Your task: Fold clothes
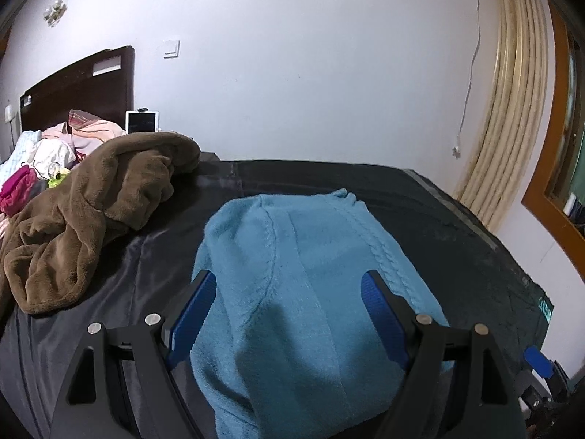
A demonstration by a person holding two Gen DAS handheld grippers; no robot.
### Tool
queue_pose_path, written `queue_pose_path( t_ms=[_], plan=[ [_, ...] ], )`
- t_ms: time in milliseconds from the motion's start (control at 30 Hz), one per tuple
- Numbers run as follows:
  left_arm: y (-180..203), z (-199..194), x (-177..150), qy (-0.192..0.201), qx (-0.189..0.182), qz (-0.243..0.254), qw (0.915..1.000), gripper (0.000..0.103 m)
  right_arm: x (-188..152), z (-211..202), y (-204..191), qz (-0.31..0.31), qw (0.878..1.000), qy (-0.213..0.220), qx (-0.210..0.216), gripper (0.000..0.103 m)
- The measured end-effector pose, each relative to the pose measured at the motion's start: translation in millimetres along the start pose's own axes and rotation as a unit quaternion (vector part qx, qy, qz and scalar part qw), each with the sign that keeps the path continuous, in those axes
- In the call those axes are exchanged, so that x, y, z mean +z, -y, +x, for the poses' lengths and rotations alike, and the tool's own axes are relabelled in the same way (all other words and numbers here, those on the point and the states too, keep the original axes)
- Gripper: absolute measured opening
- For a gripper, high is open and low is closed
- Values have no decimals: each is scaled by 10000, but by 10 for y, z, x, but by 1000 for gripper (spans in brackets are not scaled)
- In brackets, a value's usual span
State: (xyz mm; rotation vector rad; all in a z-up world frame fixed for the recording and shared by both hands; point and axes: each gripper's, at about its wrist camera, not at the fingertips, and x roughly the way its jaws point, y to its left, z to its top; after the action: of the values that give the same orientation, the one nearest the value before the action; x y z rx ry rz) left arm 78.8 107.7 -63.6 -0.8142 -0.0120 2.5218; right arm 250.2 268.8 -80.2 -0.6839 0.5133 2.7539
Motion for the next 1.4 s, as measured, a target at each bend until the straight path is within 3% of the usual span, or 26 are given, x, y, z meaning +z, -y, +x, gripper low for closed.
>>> queue_pose_path(
  t_ms=[833, 1400],
  plan=[
    [-50, -75, -37, 119, -50, -64, 9999, 84, 20, -26, -214, -236, 9996, 53, -127, 91],
    [77, -91, -67, 123, -20, 176, 9998, 84, -31, -31, -207, -235, 9997, 16, -36, 91]
  ],
)
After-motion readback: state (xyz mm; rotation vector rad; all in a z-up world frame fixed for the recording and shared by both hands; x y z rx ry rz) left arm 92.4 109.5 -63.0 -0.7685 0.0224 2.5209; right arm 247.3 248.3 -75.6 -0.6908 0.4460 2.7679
